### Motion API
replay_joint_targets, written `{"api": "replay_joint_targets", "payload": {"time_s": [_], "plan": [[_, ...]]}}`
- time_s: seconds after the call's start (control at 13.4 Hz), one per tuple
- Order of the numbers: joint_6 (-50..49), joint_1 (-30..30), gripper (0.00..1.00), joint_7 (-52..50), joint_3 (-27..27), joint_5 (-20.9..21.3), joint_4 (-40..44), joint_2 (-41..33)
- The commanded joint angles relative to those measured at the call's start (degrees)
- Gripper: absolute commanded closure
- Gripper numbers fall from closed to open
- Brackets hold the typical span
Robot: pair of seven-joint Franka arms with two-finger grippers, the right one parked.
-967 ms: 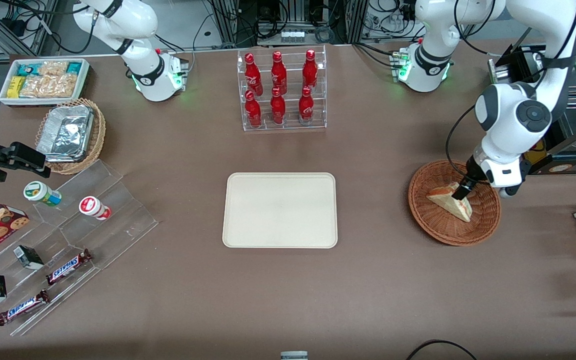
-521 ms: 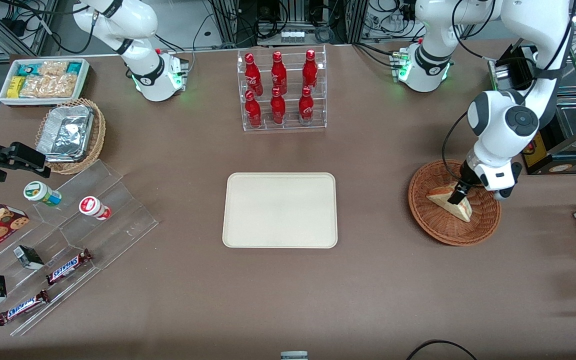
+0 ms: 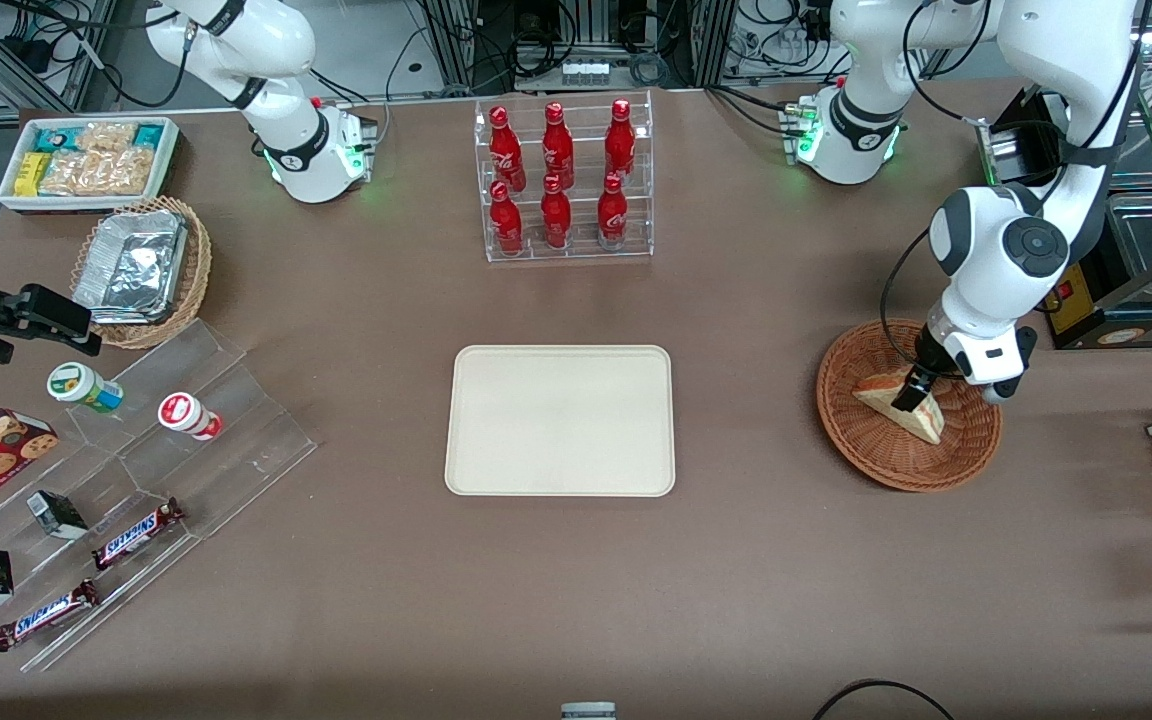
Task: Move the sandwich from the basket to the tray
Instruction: 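Lower the left gripper and close it on the wrapped sandwich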
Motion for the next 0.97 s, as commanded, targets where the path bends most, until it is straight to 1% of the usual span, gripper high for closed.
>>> {"api": "replay_joint_targets", "payload": {"time_s": [0.0, 0.22, 0.3, 0.37, 0.52, 0.6, 0.74, 0.89], "plan": [[0.94, -0.68, 0.99, -1.8, 0.05, -0.05, -0.05, 0.13], [0.86, -0.77, 1.0, -1.98, 0.05, -0.05, 0.13, -0.22], [0.51, -1.03, 1.0, -1.54, -0.13, 0.56, 0.21, -1.09], [-0.8, -2.25, 1.0, -1.02, -0.13, 1.0, 0.22, -3.53], [-9.73, -3.23, 1.0, 1.43, -0.39, 3.63, 1.96, -8.46], [-15.17, -4.28, 1.0, 2.32, -0.48, 4.25, 3.8, -10.4], [-25.37, -7.52, 1.0, 3.55, -0.48, 4.35, 8.8, -13.13], [-35.83, -11.82, 1.0, 5.05, -0.48, 4.35, 15.82, -13.93]]}}
